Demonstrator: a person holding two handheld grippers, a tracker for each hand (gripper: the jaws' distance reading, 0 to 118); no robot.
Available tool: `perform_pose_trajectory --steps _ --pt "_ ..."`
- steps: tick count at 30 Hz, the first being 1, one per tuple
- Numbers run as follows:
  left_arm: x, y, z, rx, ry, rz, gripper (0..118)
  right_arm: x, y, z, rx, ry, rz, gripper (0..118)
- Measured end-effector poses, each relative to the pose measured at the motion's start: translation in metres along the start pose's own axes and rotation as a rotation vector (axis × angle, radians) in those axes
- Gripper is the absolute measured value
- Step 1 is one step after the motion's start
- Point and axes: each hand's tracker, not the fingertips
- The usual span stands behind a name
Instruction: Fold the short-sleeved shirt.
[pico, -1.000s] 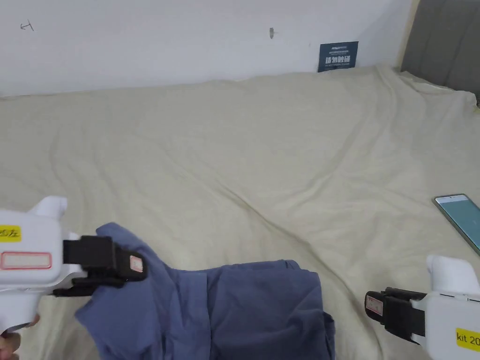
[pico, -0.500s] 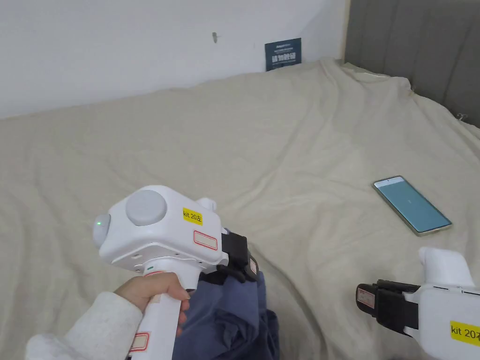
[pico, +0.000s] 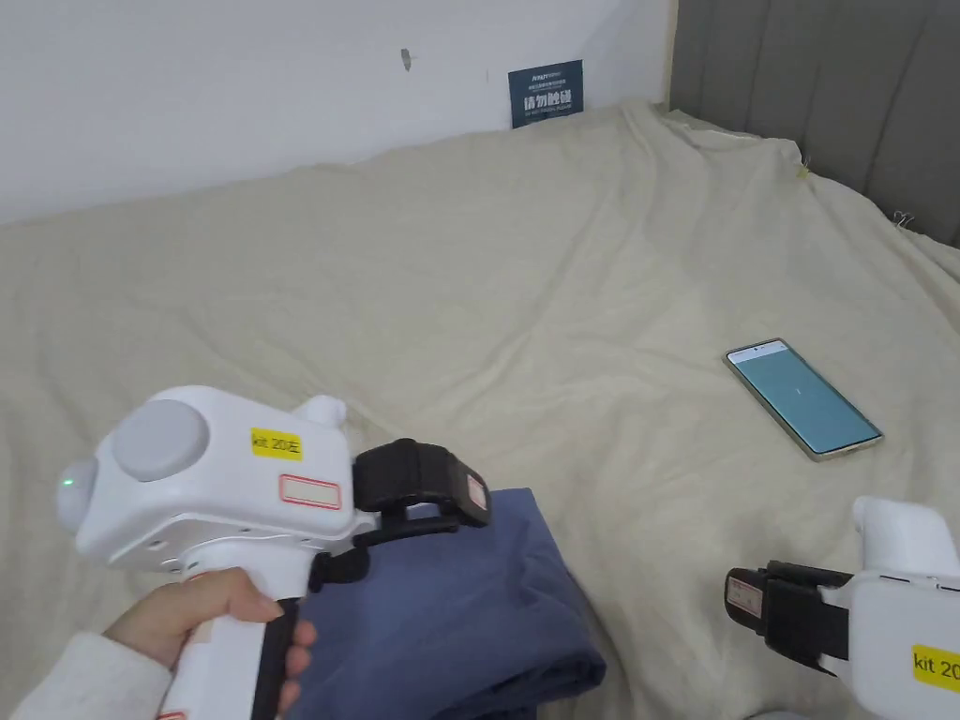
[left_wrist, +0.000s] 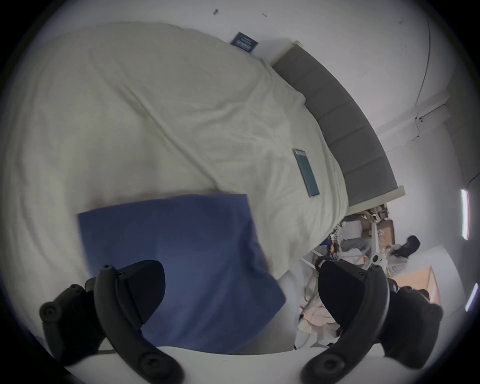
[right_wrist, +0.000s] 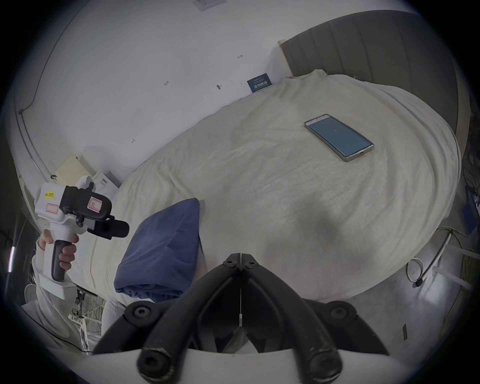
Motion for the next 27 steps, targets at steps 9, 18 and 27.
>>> perform_pose_trajectory --steps 9,18,27 --pt "-0.004 -0.032 -0.036 -0.034 0.111 -0.024 8 -0.005 0.002 -0.006 0.004 -0.005 0.006 0" --pt "0.050 -0.044 -0.098 -0.096 0.078 -0.125 7 -0.002 0.000 0.001 -0.001 -0.031 0.013 0" --pt "0.058 -0.045 -0.084 -0.084 -0.072 -0.080 7 -0.017 0.001 0.004 -0.009 -0.042 0.034 0"
